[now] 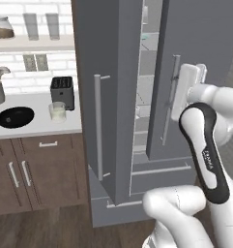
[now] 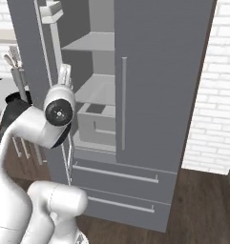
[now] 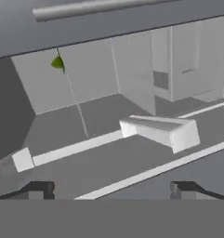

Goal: Grab a lemon wedge from the fridge and one ice cube from the ice bowl, and put them in the glass of lemonade.

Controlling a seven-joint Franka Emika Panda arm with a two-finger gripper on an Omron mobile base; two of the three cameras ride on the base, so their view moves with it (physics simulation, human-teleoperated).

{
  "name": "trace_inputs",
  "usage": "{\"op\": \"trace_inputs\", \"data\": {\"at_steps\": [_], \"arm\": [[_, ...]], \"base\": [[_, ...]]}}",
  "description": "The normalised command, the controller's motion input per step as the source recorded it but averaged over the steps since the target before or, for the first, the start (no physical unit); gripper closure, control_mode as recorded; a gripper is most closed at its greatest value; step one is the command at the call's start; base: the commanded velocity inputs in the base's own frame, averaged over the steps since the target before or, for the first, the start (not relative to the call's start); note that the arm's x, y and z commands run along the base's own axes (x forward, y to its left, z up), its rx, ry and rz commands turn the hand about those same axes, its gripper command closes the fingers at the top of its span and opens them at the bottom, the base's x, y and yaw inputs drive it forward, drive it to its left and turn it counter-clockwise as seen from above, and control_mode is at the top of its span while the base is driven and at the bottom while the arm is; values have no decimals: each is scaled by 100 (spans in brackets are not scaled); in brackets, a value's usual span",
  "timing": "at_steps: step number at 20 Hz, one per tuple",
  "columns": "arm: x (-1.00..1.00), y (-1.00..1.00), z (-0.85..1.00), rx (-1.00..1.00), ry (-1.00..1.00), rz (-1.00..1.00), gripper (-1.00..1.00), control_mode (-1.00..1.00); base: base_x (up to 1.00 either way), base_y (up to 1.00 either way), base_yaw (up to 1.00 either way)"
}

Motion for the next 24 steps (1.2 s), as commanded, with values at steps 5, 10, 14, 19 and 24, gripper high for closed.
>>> {"op": "trace_inputs", "data": {"at_steps": [5,10,14,19,24], "arm": [[100,14,0,13,21,24,-100,-100],[92,78,-6,0,3,47,-100,-100],[46,100,-32,-4,0,49,-100,-100],[-58,100,-12,-27,-16,33,-100,-100],[-88,100,0,-31,-31,14,-100,-100]], "base": [[0,0,0],[0,0,0],[0,0,0],[0,0,0],[0,0,0]]}}
